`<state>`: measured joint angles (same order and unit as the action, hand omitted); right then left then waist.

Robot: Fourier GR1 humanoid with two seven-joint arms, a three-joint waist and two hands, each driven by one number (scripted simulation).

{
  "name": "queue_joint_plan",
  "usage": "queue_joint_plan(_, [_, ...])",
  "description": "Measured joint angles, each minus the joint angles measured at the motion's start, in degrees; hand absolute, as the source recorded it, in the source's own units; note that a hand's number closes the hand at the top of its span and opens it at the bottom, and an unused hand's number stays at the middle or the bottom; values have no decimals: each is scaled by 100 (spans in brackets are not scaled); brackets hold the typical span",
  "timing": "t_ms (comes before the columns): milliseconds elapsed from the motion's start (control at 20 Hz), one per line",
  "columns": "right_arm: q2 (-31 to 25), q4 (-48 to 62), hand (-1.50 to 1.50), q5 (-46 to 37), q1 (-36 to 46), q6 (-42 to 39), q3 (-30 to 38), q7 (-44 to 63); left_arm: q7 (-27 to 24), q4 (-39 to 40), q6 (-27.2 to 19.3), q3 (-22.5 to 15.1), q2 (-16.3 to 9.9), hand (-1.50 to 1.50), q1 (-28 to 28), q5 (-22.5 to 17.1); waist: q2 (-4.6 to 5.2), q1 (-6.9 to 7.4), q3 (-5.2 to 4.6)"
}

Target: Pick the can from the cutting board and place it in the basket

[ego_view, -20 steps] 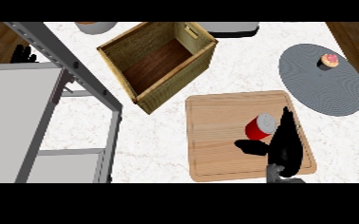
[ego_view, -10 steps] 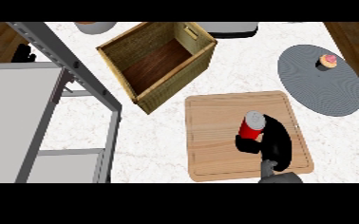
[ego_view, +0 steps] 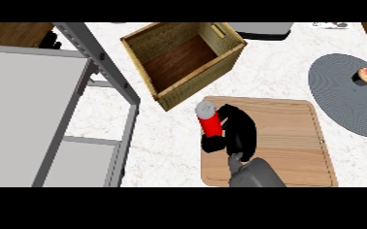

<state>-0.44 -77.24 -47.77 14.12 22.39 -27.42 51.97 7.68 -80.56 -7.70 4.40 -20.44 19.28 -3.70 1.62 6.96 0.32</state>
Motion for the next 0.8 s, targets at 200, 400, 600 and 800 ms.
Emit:
queue_joint_plan(200, [20,197,150,263,697,77,-518,219,22,183,129,-187,140,0,384,10,97,368,10])
queue_joint_plan(400, [25,271,150,470,1345,429,-744,371,12,373,225,-290,235,0,631,28,116,582,8])
queue_joint_plan(600, [25,317,150,513,1986,950,-852,421,2,531,267,-353,293,0,783,77,98,698,-1])
queue_joint_plan(800, [24,350,150,419,2616,1483,-852,479,-16,656,291,-380,332,0,868,122,61,752,-15])
